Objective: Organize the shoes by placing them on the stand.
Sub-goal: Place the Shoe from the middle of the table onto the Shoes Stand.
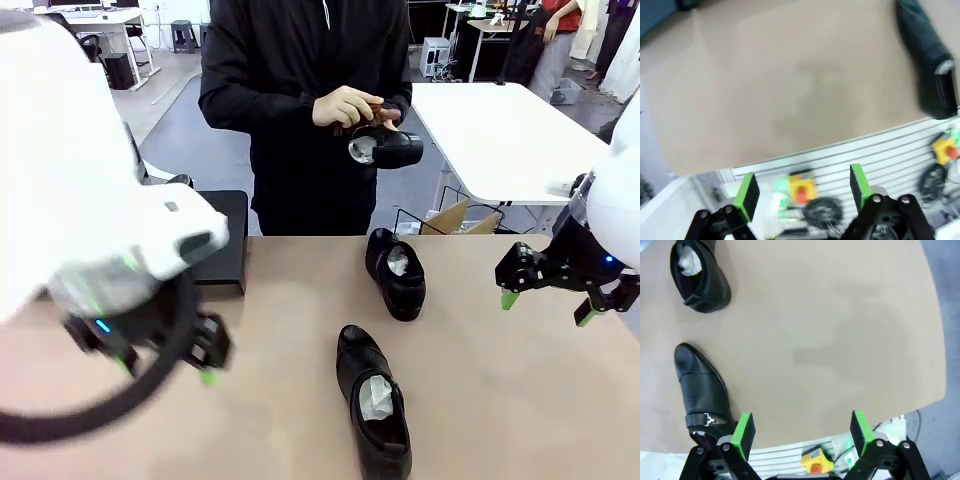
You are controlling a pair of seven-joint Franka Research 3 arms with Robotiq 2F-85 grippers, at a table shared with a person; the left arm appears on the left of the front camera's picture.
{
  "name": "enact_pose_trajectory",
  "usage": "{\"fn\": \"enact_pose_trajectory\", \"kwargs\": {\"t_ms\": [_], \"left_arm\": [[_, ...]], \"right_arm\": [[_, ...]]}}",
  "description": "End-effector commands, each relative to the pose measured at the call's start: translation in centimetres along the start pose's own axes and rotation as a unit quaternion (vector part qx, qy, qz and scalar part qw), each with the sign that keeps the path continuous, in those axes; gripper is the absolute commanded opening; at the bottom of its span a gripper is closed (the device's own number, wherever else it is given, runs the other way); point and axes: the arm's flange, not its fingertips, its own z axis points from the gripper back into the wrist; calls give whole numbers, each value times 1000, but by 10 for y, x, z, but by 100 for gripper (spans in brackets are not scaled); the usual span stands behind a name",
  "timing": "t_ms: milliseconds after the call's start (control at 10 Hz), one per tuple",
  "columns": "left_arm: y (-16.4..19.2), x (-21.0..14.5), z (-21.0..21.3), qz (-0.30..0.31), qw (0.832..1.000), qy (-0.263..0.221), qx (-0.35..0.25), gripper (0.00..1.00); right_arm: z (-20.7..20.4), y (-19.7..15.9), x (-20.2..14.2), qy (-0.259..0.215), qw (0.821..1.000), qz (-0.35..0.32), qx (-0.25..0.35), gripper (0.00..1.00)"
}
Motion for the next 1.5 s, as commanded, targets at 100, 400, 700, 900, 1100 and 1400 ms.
{"fn": "enact_pose_trajectory", "kwargs": {"t_ms": [100,400,700,900,1100,1400], "left_arm": [[-86,-25,-56,74,993,-7,-94,94],[-76,-38,-29,46,997,-1,-65,94],[-145,-32,-69,-27,993,-6,-115,94],[-174,-6,-91,-47,990,-72,-113,94],[-185,7,-111,-45,992,-46,-106,94],[-192,31,-133,-19,996,-35,-85,94]], "right_arm": [[1,0,1,3,1000,6,9,100],[1,0,1,3,1000,6,9,100],[1,0,1,3,1000,6,9,100],[1,0,1,3,1000,6,9,100],[1,0,1,3,1000,6,9,100],[1,0,1,3,1000,6,9,100]]}}
